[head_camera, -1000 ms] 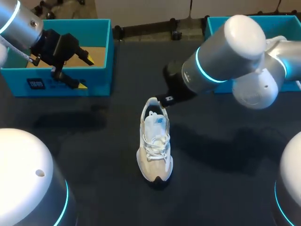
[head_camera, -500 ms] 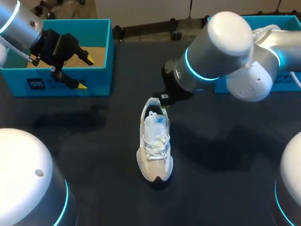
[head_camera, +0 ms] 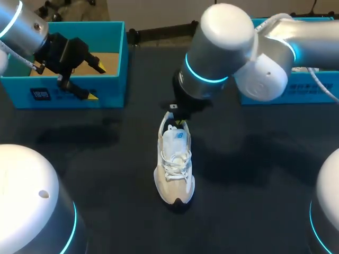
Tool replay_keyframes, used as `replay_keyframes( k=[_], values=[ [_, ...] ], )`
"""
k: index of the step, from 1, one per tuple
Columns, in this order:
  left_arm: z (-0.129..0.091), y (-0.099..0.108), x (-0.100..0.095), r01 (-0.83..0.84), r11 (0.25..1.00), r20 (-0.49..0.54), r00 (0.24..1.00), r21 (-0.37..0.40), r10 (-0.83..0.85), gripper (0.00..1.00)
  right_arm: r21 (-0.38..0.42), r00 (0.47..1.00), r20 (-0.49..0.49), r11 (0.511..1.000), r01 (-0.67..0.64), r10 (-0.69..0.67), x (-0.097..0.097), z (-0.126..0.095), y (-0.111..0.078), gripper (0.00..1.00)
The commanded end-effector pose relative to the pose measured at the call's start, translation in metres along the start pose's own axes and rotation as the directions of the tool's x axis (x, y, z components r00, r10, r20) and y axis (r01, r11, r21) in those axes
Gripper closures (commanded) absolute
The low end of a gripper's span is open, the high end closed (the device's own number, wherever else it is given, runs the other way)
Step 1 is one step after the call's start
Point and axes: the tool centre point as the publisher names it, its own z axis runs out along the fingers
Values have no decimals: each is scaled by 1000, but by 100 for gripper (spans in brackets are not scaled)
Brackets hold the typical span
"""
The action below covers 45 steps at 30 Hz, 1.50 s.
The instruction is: Take the shoe out of the shoebox, open the shoe tongue, remove and reinsert the insole, then place the shoe into the shoebox
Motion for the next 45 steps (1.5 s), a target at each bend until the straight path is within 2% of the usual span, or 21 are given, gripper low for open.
replay_keyframes(
  k=[1, 14, 24, 38, 42, 45],
  values=[
    [-1, 0, 1, 0, 1000, 0, 1000, -3, 0, 0, 42, 1000, 12, 999, 6, -6, 9, 7, 5, 100],
    [-1, 0, 1, 0, 1000, 0, 1000, -3, 0, 0, 133, 1000, -11, 991, -4, 6, 25, 40, -16, 100],
    [-1, 0, 1, 0, 1000, 0, 1000, -3, 0, 0, 199, 1000, 29, 980, -13, 7, 18, 55, -25, 100],
    [-1, 0, 1, 0, 1000, 0, 1000, -3, 0, 0, 241, 995, 104, 970, -36, 11, 7, 81, -35, 100],
    [-1, 0, 1, 0, 1000, 0, 1000, -3, 0, 0, 236, 992, 124, 971, -35, 6, 7, 80, -35, 100],
    [-1, 0, 1, 0, 1000, 0, 1000, -3, 0, 0, 193, 990, 140, 981, -39, 12, 6, 67, -29, 100]
  ],
)
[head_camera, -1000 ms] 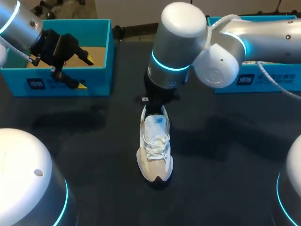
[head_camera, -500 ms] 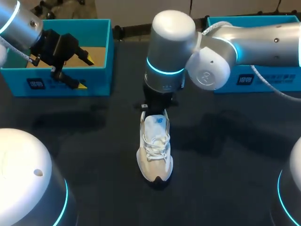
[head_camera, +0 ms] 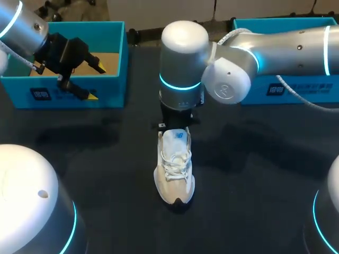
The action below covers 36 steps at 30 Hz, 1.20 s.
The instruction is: Take the shoe out of the shoebox, open the shoe tongue, remove and reinsert the insole, then place the shoe into the shoebox
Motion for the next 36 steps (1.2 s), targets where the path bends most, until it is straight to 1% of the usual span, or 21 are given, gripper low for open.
replay_keyframes(
  k=[1, 4, 6, 9, 13, 15, 16, 17, 19, 22, 24, 26, 31, 33, 36],
  values=[
    [-1, 0, 1, 0, 1000, 0, 1000, -4, 0, 0, -50, 1000, 28, 999, -10, 11, 3, -18, 2, 100],
    [-1, 0, 1, 0, 1000, 0, 1000, -4, 0, 0, -90, 999, 37, 996, -10, 13, 2, -26, 9, 100],
    [-1, 0, 1, 0, 1000, 0, 1000, -4, 0, 0, -110, 999, 37, 994, -8, 12, 2, -26, 15, 100],
    [-1, 0, 1, 0, 1000, 0, 1000, -4, 0, 0, -142, 1000, 28, 990, -6, 10, 4, -21, 24, 100],
    [-1, 0, 1, 0, 1000, 0, 1000, -4, 0, 0, -146, 1000, 14, 989, -4, 6, 9, -7, 33, 100],
    [-1, 0, 1, 0, 1000, 0, 1000, -4, 0, 0, -145, 1000, 7, 989, -6, 7, 10, 0, 34, 100],
    [-1, 0, 1, 0, 1000, 0, 1000, -4, 0, 0, -145, 1000, 7, 989, -6, 7, 10, 0, 34, 100],
    [-1, 0, 1, 0, 1000, 0, 1000, -4, 0, 0, -139, 1000, 1, 990, -13, 14, 9, 7, 33, 100],
    [-1, 0, 1, 0, 1000, 0, 1000, -4, 0, 0, -123, 1000, 26, 992, -15, 18, 8, 12, 31, 100],
    [-1, 0, 1, 0, 1000, 0, 1000, -4, 0, 0, -120, 997, 66, 992, -24, 32, 2, 17, 27, 100],
    [-1, 0, 1, 0, 1000, 0, 1000, -4, 0, 0, -111, 995, 95, 994, -17, 28, -1, 19, 26, 100],
    [-1, 0, 1, 0, 1000, 0, 1000, -4, 0, 0, -113, 991, 128, 993, -17, 31, -4, 18, 23, 100],
    [-1, 0, 1, 0, 1000, 0, 1000, -4, 0, 0, -130, 990, 139, 991, -17, 36, -4, 9, 21, 100],
    [-1, 0, 1, 0, 1000, 0, 1000, -4, 0, 0, -172, 988, 149, 985, -12, 38, -3, -1, 25, 100],
    [-1, 0, 1, 0, 1000, 0, 1000, -4, 0, 0, -198, 986, 160, 980, -6, 38, -2, -6, 30, 100]
  ],
)
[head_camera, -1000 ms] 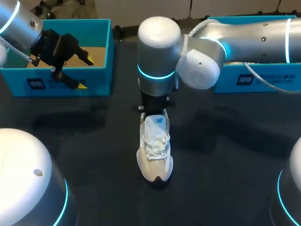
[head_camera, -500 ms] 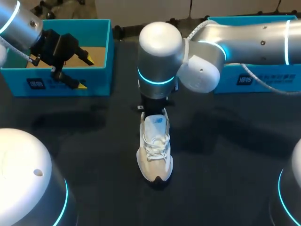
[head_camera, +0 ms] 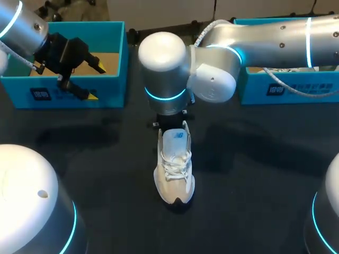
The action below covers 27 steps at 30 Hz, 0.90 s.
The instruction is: Take the shoe out of the shoebox, open the shoe tongue, remove and reinsert the insole, then place the shoe into the shoebox
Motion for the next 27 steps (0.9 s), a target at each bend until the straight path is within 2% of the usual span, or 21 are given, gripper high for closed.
replay_keyframes(
  k=[1, 10, 17, 20, 22, 24, 27],
  values=[
    [-1, 0, 1, 0, 1000, 0, 1000, -4, 0, 0, -34, 1000, 17, 999, 2, -2, -1, -10, 1, 100],
    [-1, 0, 1, 0, 1000, 0, 1000, -4, 0, 0, -17, 999, 30, 999, 31, -30, -3, 9, 11, 100],
    [-1, 0, 1, 0, 1000, 0, 1000, -4, 0, 0, 45, 999, 28, 999, 30, -31, -6, 13, -6, 100],
    [-1, 0, 1, 0, 1000, 0, 1000, -4, 0, 0, 54, 999, 27, 998, 24, -25, -9, 6, -11, 100],
    [-1, 0, 1, 0, 1000, 0, 1000, -4, 0, 0, 103, 998, 48, 994, 46, -51, -10, -5, -14, 100],
    [-1, 0, 1, 0, 1000, 0, 1000, -4, 0, 0, 100, 998, 43, 994, 41, -45, -11, -9, -14, 100],
    [-1, 0, 1, 0, 1000, 0, 1000, -4, 0, 0, 175, 999, 23, 984, 40, -44, -15, -30, -18, 100]
  ],
)
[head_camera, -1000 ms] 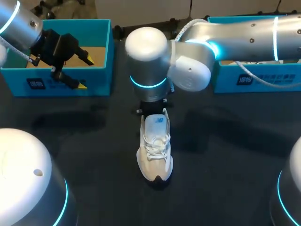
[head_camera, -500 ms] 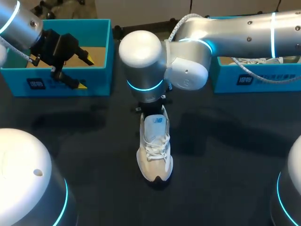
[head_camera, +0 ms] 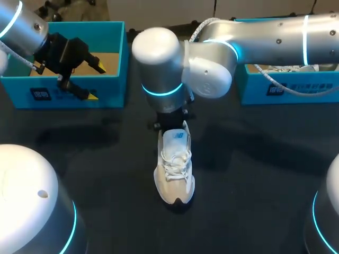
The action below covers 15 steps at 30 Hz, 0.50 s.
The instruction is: Take the shoe out of the shoebox, open the shoe tongue, remove and reinsert the insole, then place the shoe into the shoebox
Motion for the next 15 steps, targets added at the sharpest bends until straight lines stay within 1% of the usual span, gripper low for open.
replay_keyframes(
  k=[1, 3, 4, 6, 10, 13, 15],
  values=[
    [-1, 0, 1, 0, 1000, 0, 1000, -4, 0, 0, 55, 1000, -20, 998, 3, -2, -8, -24, -3, 100],
    [-1, 0, 1, 0, 1000, 0, 1000, -4, 0, 0, 104, 999, -33, 995, -3, 7, -9, -31, -7, 100],
    [-1, 0, 1, 0, 1000, 0, 1000, -4, 0, 0, 110, 999, -41, 994, -9, 14, -10, -33, -8, 100],
    [-1, 0, 1, 0, 1000, 0, 1000, -4, 0, 0, 154, 998, -61, 988, -17, 27, -9, -38, -12, 100],
    [-1, 0, 1, 0, 1000, 0, 1000, -4, 0, 0, 246, 995, -83, 969, -32, 54, -6, -43, -19, 100],
    [-1, 0, 1, 0, 1000, 0, 1000, -4, 0, 0, 274, 991, -101, 960, -53, 84, -3, -45, -26, 100],
    [-1, 0, 1, 0, 1000, 0, 1000, -4, 0, 0, 276, 990, -106, 959, -59, 91, -1, -46, -27, 100]
  ],
)
